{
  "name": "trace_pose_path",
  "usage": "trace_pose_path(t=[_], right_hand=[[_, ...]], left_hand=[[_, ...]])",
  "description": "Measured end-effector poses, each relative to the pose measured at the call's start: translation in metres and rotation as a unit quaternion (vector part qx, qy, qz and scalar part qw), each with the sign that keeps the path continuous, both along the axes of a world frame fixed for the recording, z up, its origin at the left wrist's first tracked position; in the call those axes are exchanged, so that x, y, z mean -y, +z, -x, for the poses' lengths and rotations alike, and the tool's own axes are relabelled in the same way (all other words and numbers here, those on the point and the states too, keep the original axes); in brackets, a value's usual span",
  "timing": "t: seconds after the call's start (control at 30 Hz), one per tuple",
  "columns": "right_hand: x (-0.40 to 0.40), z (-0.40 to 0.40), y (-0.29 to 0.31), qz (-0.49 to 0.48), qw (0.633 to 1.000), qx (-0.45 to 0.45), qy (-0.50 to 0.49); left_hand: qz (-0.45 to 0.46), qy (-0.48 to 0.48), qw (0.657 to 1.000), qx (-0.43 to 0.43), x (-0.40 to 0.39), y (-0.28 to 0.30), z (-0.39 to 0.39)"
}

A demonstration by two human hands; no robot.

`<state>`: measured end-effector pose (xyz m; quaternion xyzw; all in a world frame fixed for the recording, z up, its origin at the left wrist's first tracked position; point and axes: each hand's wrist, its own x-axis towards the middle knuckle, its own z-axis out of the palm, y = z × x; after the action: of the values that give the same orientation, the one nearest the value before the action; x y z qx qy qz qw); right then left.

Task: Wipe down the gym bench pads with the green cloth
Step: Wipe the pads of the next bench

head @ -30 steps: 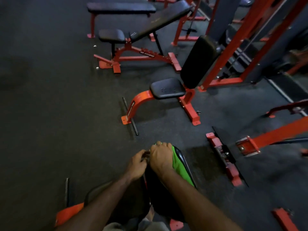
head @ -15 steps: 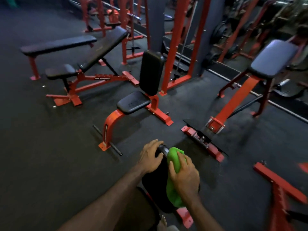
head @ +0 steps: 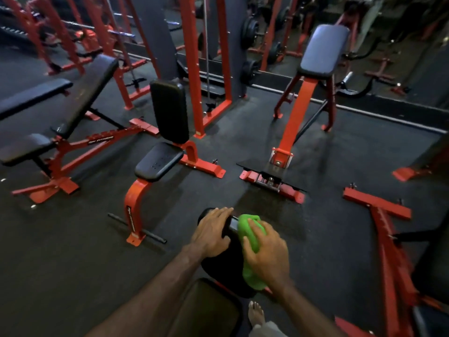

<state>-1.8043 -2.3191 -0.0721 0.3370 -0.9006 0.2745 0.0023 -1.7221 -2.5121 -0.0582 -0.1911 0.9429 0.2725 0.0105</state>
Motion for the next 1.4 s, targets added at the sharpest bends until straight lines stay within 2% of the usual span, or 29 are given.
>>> trace_pose_path(t=[0.07,0.1,0.17,0.27,0.37,0.43,0.5,0.63,0.7,0.77,0.83,0.93,0.97,1.03,1.1,1.13,1.2,1.33,1.4], right_hand=[[-0.03,0.003,-0.013,0.061,0.984,0.101,-0.136],[-0.042,0.002,-0.019,0.088,0.971,0.14,-0.172],[-0.053,-0.005,-0.027,0.126,0.963,0.168,-0.171],[-0.033,-0.014,-0.024,0.134,0.972,0.13,-0.141],[-0.017,-0.015,-0.024,0.102,0.992,0.042,-0.055],[-0.028,-0.008,-0.034,0.089,0.996,0.025,-0.016],[-0.044,-0.007,-0.042,0.119,0.988,0.091,-0.042],[-0.058,-0.013,-0.053,0.166,0.933,0.268,-0.174],[-0.057,-0.01,-0.051,0.156,0.92,0.299,-0.199],[-0.048,-0.01,-0.042,0.176,0.926,0.267,-0.203],[-0.039,-0.018,-0.037,0.198,0.944,0.193,-0.181],[-0.038,-0.027,-0.052,0.21,0.956,0.136,-0.153],[-0.042,-0.027,-0.059,0.214,0.951,0.155,-0.159],[-0.046,-0.021,-0.066,0.211,0.919,0.265,-0.2],[-0.05,-0.012,-0.071,0.161,0.88,0.385,-0.226],[-0.052,-0.008,-0.072,0.132,0.873,0.41,-0.229],[-0.054,-0.003,-0.069,0.127,0.876,0.398,-0.239],[-0.05,-0.016,-0.063,0.219,0.908,0.278,-0.222],[-0.05,-0.023,-0.07,0.208,0.905,0.293,-0.228]], left_hand=[[0.005,-0.012,1.0,0.005,0.003,-0.003,0.0],[0.007,-0.012,1.0,0.003,0.003,-0.003,0.0],[0.014,-0.011,1.0,-0.001,0.001,-0.002,0.001],[0.022,-0.009,1.0,-0.009,-0.012,0.001,0.009],[0.012,-0.042,0.999,-0.021,-0.027,0.004,0.016],[0.002,-0.059,0.998,-0.015,-0.032,0.004,0.02],[0.008,-0.073,0.997,-0.013,-0.033,0.002,0.025],[0.035,-0.09,0.995,-0.014,-0.032,-0.002,0.029],[0.049,-0.094,0.994,-0.005,-0.034,-0.002,0.031],[0.059,-0.092,0.994,0.0,-0.035,-0.002,0.032],[0.064,-0.092,0.994,0.002,-0.038,-0.001,0.034],[0.058,-0.104,0.993,-0.003,-0.043,0.002,0.035],[0.054,-0.108,0.993,-0.003,-0.045,0.004,0.035],[0.051,-0.115,0.992,0.005,-0.045,0.007,0.035],[0.06,-0.126,0.99,0.01,-0.043,0.007,0.034],[0.064,-0.131,0.989,0.01,-0.042,0.006,0.034],[0.07,-0.139,0.988,0.006,-0.04,0.003,0.033],[0.08,-0.146,0.986,-0.01,-0.037,-0.001,0.031],[0.086,-0.144,0.986,-0.007,-0.037,-0.002,0.031]])
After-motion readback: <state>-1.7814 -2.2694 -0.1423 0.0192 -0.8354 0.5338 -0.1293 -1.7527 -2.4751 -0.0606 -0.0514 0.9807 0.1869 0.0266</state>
